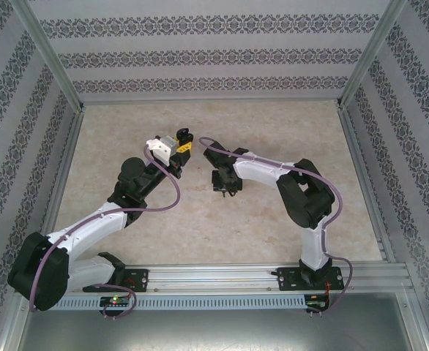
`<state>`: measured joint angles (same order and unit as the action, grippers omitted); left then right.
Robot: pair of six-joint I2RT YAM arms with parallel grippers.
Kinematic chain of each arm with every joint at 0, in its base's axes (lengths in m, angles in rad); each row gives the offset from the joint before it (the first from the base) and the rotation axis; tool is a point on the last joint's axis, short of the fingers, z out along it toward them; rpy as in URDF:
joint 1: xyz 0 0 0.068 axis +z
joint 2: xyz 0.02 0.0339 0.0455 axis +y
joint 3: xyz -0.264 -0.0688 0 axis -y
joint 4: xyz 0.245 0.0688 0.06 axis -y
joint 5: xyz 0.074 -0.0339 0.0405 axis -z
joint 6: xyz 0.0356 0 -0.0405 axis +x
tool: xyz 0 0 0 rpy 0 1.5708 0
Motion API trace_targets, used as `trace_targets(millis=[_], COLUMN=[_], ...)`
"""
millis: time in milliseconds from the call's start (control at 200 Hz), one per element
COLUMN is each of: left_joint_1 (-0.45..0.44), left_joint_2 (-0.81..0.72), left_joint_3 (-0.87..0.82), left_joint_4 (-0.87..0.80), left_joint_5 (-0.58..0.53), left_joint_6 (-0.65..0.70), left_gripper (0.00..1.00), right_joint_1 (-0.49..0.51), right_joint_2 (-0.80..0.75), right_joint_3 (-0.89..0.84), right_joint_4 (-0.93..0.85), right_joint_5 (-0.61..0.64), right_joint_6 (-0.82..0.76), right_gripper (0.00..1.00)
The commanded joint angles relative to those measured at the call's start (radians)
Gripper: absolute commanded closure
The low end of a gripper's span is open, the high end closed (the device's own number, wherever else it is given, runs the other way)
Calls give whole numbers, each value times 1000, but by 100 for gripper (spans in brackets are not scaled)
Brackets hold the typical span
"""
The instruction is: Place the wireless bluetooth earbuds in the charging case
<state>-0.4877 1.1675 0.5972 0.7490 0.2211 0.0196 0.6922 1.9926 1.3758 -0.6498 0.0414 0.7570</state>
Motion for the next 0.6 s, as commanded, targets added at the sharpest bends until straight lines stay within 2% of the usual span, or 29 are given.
trace_targets(millis=[0, 595], left_joint_1=[16, 34], left_joint_2=[-25, -41], left_joint_3=[-11, -25], left_joint_4=[64, 65], left_joint_5=[-7, 3], left_joint_6=[-15, -22], left_gripper=[100, 100], right_joint_1=[18, 51], right_joint_2=[39, 74], right_joint_3=[41, 64], right_joint_4=[-39, -91], right_joint_5=[37, 84], right_joint_6=[2, -19], right_gripper=[65, 68])
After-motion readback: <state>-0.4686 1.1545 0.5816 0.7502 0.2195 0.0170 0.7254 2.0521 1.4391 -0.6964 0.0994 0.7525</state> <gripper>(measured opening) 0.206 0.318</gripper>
